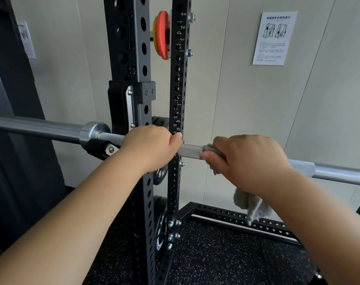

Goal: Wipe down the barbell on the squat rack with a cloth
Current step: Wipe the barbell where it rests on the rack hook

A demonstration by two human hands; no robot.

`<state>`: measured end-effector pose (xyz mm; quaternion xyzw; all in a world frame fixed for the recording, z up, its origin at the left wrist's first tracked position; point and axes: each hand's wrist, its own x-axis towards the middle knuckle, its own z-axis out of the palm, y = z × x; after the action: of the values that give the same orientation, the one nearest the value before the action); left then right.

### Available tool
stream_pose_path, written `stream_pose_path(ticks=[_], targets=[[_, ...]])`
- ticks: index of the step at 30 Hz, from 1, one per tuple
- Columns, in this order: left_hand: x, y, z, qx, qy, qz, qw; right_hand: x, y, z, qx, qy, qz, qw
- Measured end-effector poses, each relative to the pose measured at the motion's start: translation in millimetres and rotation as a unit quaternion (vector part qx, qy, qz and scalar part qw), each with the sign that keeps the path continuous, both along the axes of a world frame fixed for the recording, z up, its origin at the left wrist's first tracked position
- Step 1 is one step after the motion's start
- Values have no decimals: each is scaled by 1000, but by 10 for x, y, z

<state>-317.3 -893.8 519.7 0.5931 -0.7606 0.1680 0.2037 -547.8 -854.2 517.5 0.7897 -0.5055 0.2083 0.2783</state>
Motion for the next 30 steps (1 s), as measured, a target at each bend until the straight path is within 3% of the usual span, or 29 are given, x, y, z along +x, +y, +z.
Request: stream_pose_path(ticks=[3,9,12,15,17,24,27,30], targets=[[33,11,-163,-114,-2,-33,993,138,-54,9,-8,7,-21,1000],[-222,60,-406,-201,-3,-113,973,-8,-22,7,13,19,1,1000],[-275,34,-342,-193,14,-85,977,-176,46,90,63,-3,-27,998],[-335,20,-219,-170,7,-32,985,-69,-23,54,12,21,-36,999],[-371,-1,-156,-122,1,-23,992,12,-74,-34,-37,48,-17,998],[-365,-85,102,85,21,-34,996,-374,48,-62,-38,9,9,999],[-374,-38,111,70,20,-13,997,-372,86,-99,-65,1,-9,998],[-405,21,40,21,9,-13,1000,-161,-25,-134,-78,34,37,996]])
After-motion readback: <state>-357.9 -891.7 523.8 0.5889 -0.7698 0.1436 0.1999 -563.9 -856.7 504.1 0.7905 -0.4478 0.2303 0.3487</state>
